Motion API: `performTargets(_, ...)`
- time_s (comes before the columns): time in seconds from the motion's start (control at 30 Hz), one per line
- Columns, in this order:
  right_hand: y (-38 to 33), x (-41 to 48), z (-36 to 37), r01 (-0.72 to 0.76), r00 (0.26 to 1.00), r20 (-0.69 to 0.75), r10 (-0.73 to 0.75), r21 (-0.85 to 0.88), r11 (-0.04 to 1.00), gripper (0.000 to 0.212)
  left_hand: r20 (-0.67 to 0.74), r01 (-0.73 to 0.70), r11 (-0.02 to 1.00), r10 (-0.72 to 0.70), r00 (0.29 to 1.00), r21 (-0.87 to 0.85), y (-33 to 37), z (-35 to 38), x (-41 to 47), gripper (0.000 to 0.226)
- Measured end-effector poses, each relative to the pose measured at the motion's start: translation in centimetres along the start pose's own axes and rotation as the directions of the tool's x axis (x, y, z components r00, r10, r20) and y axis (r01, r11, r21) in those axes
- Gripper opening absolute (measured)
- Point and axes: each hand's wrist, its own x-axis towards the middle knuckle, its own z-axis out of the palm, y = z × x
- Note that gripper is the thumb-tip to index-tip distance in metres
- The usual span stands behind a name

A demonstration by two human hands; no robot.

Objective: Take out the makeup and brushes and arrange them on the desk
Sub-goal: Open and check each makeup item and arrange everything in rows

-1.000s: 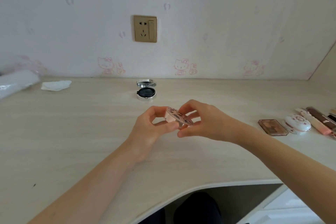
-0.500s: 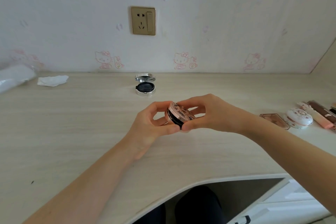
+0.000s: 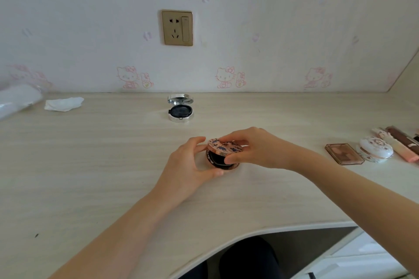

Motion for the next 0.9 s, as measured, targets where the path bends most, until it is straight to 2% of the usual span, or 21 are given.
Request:
performTargets(0.1, 0.0, 0.2, 0.2, 0.012, 1.0, 0.02, -0.011, -0.034, 0.999, 0.051, 0.0, -0.027, 0.997, 0.027, 1.0, 0.074, -0.1, 0.1, 0.0, 0.099)
performTargets(0.23, -0.2, 0.4, 0.4, 0.028, 0.999, 0.036, -0.025, -0.072, 0.997, 0.049, 0.009, -0.032, 0.992, 0.032, 0.999, 0.118, -0.3, 0.2, 0.0, 0.101)
performTargets(0.33, -0.2, 0.4, 0.7, 0.038, 0.999, 0.022, -0.035, -0.131, 0.991, 0.047, 0.02, -0.036, 0.994, 0.034, 0.999, 0.103, -0.4, 0.3, -0.2, 0.101)
performTargets(0.47, -0.2, -0.5, 1.1, 0.091, 0.991, -0.081, -0.105, -0.162, 0.983, 0.048, 0.008, -0.047, 0.997, 0.046, 0.999, 0.066, -0.2, 0.4, -0.6, 0.101)
performTargets(0.67, 0.4, -1.5, 1.5, 0.207, 0.969, -0.101, -0.226, -0.173, 0.963, 0.032, -0.002, -0.033, 0.998, 0.033, 0.999, 0.061, -0.2, 0.5, -0.7, 0.097)
performTargets(0.9, 0.4, -0.1, 0.7, 0.185, 0.966, -0.156, -0.207, -0.147, 0.972, 0.029, 0.015, 0.0, 0.998, -0.001, 1.0, 0.069, -0.3, 0.6, -0.6, 0.106)
